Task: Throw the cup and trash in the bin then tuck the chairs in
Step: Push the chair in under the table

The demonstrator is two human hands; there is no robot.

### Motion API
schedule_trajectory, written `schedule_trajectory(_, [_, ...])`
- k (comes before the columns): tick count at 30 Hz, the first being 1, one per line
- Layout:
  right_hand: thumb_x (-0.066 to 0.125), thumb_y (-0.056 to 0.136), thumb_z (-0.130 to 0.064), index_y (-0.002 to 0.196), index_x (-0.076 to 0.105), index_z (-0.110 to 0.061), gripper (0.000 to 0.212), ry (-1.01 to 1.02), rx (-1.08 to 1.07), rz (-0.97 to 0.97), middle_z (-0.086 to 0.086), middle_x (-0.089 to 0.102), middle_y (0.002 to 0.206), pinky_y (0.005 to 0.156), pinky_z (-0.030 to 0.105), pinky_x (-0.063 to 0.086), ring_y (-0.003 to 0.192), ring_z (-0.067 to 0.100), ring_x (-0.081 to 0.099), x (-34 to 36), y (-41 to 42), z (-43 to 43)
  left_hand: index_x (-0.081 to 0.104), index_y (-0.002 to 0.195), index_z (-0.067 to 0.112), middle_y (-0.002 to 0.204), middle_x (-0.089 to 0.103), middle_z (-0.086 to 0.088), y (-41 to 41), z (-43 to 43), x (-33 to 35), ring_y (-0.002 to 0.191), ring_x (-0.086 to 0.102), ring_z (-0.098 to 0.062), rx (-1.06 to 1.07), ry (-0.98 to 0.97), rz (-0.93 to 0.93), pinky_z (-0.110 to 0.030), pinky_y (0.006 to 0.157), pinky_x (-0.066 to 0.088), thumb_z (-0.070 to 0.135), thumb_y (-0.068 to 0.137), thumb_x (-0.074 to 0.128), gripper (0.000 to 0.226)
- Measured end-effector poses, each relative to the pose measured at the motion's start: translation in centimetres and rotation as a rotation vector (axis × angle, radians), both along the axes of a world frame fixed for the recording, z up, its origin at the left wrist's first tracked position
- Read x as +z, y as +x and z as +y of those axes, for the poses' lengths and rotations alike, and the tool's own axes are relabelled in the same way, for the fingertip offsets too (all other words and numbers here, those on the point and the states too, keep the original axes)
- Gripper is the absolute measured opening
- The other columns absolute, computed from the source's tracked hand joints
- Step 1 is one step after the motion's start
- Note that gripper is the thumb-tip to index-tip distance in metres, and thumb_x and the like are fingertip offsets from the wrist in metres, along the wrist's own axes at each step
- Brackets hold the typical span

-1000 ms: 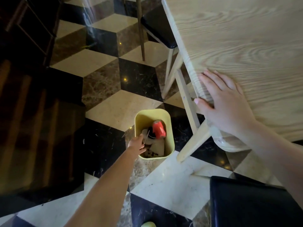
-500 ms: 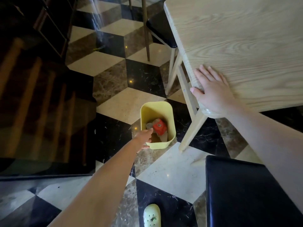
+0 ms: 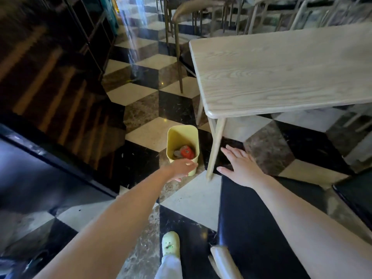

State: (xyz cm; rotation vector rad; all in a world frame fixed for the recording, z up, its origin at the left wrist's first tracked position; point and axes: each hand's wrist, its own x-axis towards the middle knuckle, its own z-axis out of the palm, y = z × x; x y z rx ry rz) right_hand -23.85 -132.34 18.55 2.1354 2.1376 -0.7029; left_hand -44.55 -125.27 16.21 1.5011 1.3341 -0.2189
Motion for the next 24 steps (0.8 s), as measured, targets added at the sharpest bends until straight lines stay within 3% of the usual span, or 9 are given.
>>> schedule_trajectory(3, [0.042,0.095,-0.050,0.150,0.020,-0.022,0.065,-0.116,0.059,0.019,-0.003,0.014,0.159,0.114,0.043,0.020,0.144,0.026,0.018,3.2,0.7,-5.9,0.047,0.136,0.016,0.140,0.050,-0.007,1.5,-5.6,4.6,0.127,0.050,-0.029,-0.020,0.069,-0.019,-0.040,0.101,0.047,0.033,0.098,0.045,0.041])
schedule_trajectory(9, [0.045,0.091,-0.056,0.147,0.026,-0.025,0.067,-0.209,0.026,0.045,-0.003,0.022,0.157,0.113,0.043,0.026,0.143,0.025,0.021,10.1,2.9,-14.9,0.047,0.136,0.025,0.141,0.050,0.002,3.4,-14.1,12.1,0.123,0.051,-0.021,-0.434,0.298,0.152,-0.031,0.099,0.043,0.052,0.096,0.038,0.049])
schedule_trajectory(17, [0.044,0.092,-0.056,0.149,0.021,-0.024,0.069,-0.069,-0.020,-0.018,-0.004,0.018,0.157,0.113,0.041,0.022,0.144,0.023,0.015,17.8,5.4,-25.3,0.034,0.144,0.024,0.141,0.050,-0.002,4.4,-22.7,18.6,0.126,0.050,-0.023,-0.539,0.686,0.160,-0.037,0.101,0.046,0.048,0.095,0.044,0.055])
schedule_trajectory(24, [0.044,0.090,-0.060,0.150,0.017,-0.025,0.074,0.000,-0.099,-0.067,-0.005,0.016,0.157,0.113,0.041,0.021,0.144,0.022,0.014,19.3,6.6,-34.5,0.027,0.148,0.022,0.151,0.036,-0.002,3.6,-29.2,19.5,0.139,0.033,-0.023,-0.619,0.990,0.197,-0.042,0.108,0.037,0.049,0.096,0.040,0.060])
